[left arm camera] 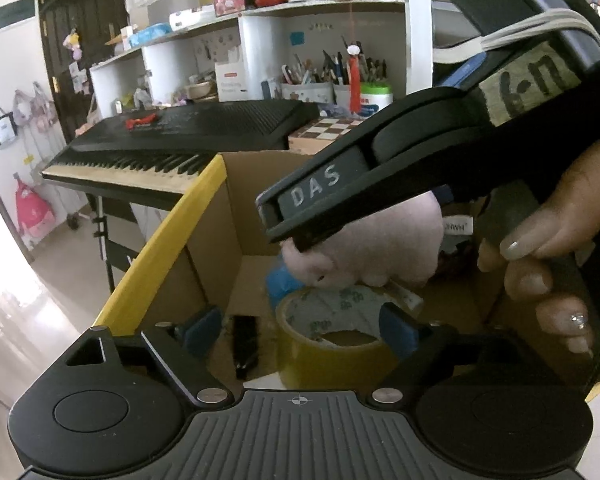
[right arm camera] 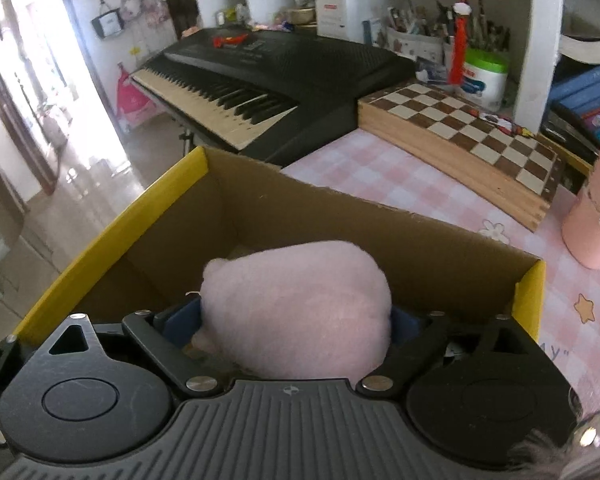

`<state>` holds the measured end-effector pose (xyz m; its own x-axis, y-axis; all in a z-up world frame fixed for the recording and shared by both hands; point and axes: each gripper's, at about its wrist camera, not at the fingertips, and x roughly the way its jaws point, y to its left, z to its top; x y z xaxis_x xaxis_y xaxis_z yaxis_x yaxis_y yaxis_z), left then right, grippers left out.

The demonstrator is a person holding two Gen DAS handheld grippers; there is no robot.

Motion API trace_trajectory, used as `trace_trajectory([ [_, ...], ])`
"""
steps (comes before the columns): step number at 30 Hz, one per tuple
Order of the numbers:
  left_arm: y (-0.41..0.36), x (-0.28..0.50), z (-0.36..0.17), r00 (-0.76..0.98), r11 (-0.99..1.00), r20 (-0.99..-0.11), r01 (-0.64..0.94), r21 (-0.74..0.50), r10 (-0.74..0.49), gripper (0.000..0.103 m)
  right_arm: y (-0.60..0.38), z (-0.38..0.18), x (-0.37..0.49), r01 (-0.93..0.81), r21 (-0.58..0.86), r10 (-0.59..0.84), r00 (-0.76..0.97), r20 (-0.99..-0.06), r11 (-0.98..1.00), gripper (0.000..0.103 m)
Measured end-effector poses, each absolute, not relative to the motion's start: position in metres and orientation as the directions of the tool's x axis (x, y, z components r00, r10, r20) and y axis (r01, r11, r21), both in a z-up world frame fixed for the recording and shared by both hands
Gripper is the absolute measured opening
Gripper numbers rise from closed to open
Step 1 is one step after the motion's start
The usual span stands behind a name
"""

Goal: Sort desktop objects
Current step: 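Open the right tool to release the pig while the left tool releases the clip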

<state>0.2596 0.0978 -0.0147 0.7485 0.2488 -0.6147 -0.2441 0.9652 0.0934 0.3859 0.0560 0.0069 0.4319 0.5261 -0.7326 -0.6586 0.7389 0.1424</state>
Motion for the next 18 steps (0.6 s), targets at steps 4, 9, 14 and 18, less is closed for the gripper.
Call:
trace_trajectory([
  [4,0.094,0.255,-0.012,0.765,0.966,-0.595,-0.241,0.091,0.246,0.092,0.043,0.018,0.379,-0.653,0.123,0.548,0.501,-0.670,0.747,0.101],
  [9,0.087,0.242,-0.002,0.802,0.970,-0.550,-0.233,0.073,0.234,0.093,0.020,0.038,0.369,-0.631,0.134,0.569,0.561,-0.602,0.764,0.103],
  [14,0.081,0.221,0.013,0.841,0.973,-0.495,-0.225,0.046,0.218,0.096,-0.008,0.057,0.348,-0.570,0.137,0.546,0.648,-0.530,0.810,0.103],
  [18,0.080,0.208,0.024,0.866,0.980,-0.462,-0.196,0.039,0.192,0.096,-0.034,0.070,0.326,-0.501,0.143,0.505,0.725,-0.469,0.853,0.103],
])
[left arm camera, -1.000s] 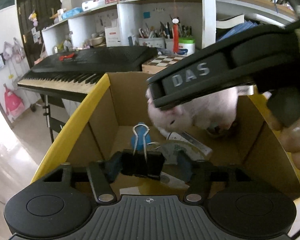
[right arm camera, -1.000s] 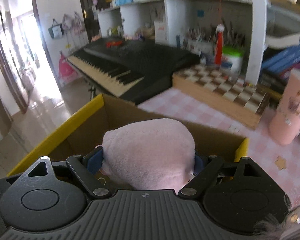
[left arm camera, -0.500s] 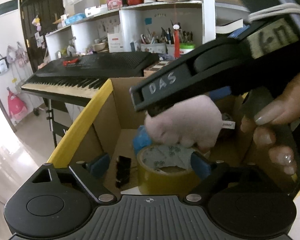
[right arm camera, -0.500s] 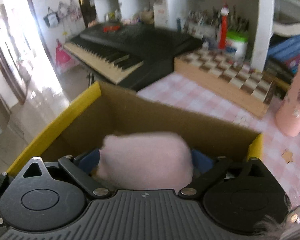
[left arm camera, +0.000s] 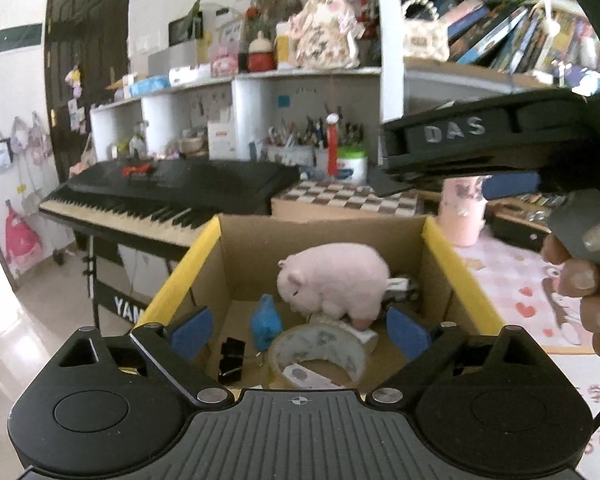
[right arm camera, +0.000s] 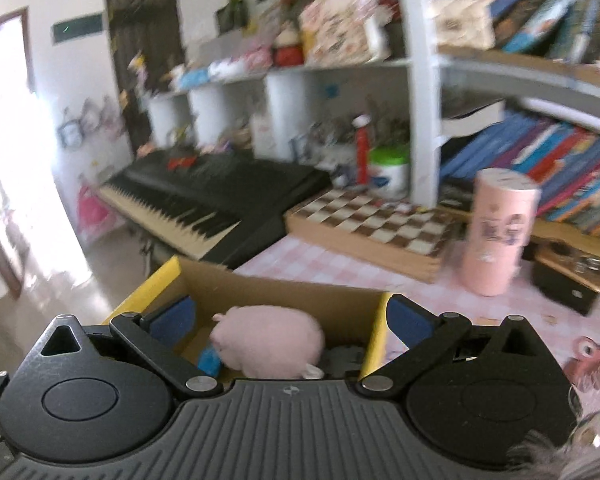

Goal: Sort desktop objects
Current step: 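Open the right tool to release the pig while the left tool releases the clip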

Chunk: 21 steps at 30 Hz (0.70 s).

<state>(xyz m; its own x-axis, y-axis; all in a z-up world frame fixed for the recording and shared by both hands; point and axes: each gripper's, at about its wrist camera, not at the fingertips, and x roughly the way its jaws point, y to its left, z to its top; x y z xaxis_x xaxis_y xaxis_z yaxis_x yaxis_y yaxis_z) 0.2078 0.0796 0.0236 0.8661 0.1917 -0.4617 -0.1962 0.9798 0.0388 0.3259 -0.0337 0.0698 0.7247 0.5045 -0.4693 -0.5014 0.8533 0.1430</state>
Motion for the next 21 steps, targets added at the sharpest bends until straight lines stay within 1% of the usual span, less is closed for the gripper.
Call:
trace_trajectory([
  [5,0.080,0.185,0.034,0.894,0.985,-0.418,-0.170,0.017,0.162,0.096,-0.057,0.075,0.298,-0.420,0.157,0.444,0.784,-0.433,0.894,0.103],
  [11,0.078,0.156,0.040,0.914,0.991,-0.388,-0.135,-0.006,0.122,0.097,-0.077,0.077,0.253,-0.349,0.128,0.370,0.841,-0.394,0.928,0.103],
  [21,0.077,0.105,0.035,0.919,0.998,-0.392,-0.061,-0.017,0.050,0.097,-0.103,0.063,0.177,-0.212,0.074,0.224,0.893,-0.390,0.974,0.103],
])
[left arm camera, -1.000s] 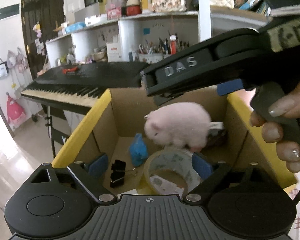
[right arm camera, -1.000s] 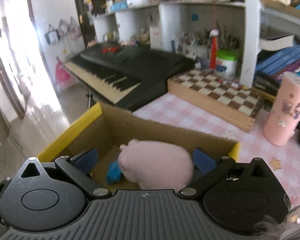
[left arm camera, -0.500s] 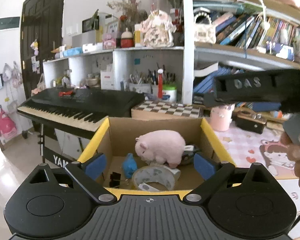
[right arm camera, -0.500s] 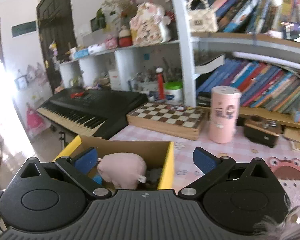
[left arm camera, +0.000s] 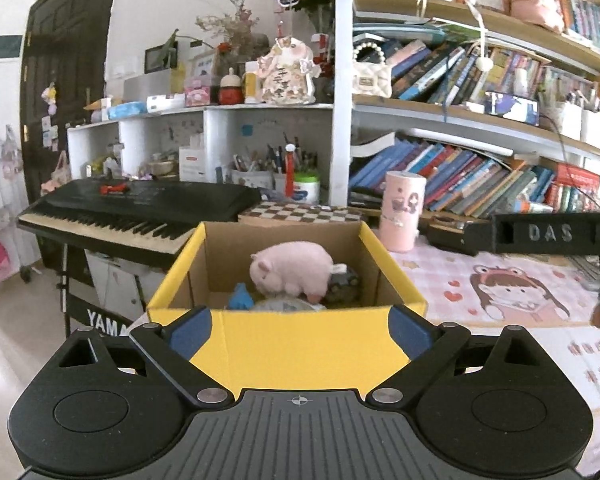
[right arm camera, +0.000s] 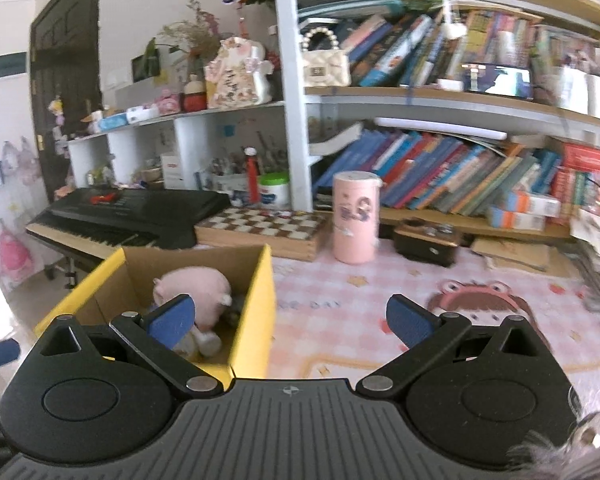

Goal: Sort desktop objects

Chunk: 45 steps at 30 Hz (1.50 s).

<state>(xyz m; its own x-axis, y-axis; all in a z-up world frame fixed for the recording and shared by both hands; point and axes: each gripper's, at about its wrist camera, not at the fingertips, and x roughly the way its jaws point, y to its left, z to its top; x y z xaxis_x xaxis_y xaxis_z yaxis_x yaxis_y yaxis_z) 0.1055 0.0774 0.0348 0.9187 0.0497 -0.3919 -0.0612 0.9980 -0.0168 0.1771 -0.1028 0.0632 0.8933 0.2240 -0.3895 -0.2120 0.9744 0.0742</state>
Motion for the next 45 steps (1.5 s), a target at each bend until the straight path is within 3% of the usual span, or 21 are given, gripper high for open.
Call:
trace_trajectory([
  [21,0.051,0.037,0.005,0.889,0.999,-0.454,0.041,-0.028,-0.049,0.102,-0.135,0.009,0.036,-0.011,0.054,0.036,0.867,-0.498,0.998,0.103],
  [33,0.036,0.027,0.000,0.874,0.997,-0.481,0.070,-0.019,-0.070,0.102,-0.152,0.001,0.018,0.076,0.039,-0.044,0.846,-0.531,0.996,0.103],
  [45,0.033,0.025,0.001,0.861,0.998,-0.504,0.065,-0.017,-0.065,0.103,-0.159,0.000,0.014,0.069,0.041,-0.036,0.843,-0.536,0.997,0.103],
])
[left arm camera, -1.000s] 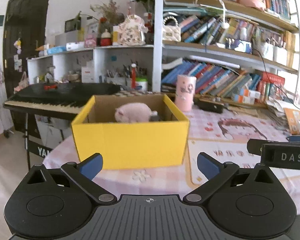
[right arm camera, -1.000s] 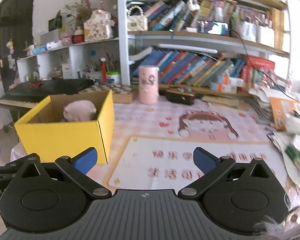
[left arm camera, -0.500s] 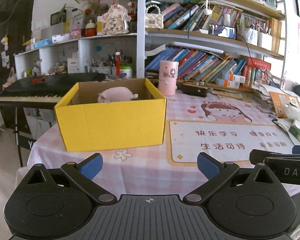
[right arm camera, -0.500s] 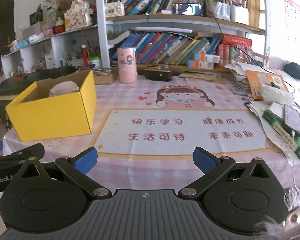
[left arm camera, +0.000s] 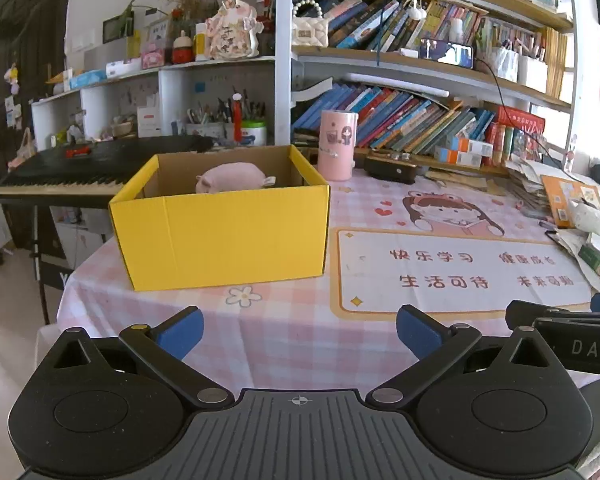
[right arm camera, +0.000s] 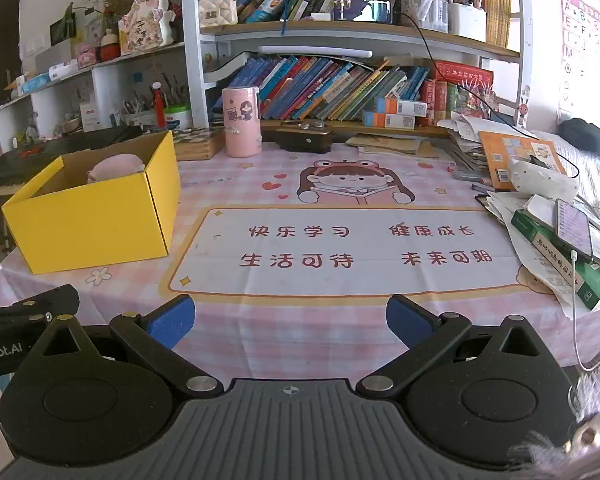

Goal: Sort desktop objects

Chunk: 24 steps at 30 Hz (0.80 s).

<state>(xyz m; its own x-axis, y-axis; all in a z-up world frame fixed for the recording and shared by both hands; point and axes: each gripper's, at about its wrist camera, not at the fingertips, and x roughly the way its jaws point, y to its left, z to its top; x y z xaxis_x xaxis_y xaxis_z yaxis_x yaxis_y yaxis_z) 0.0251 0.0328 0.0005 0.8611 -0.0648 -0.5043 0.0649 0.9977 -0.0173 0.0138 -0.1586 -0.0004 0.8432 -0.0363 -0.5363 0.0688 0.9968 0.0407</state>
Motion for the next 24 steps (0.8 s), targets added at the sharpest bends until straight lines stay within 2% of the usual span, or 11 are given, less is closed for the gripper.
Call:
trace_trajectory([
  [24,0.0225,0.0157,-0.0027,0.852,0.997,-0.519,0.078,-0.013,-0.073,0.103,-0.1629,-0.0010,0.0039,0.060,0.050,-0.023,0.838,-0.544,0.997,0.103],
])
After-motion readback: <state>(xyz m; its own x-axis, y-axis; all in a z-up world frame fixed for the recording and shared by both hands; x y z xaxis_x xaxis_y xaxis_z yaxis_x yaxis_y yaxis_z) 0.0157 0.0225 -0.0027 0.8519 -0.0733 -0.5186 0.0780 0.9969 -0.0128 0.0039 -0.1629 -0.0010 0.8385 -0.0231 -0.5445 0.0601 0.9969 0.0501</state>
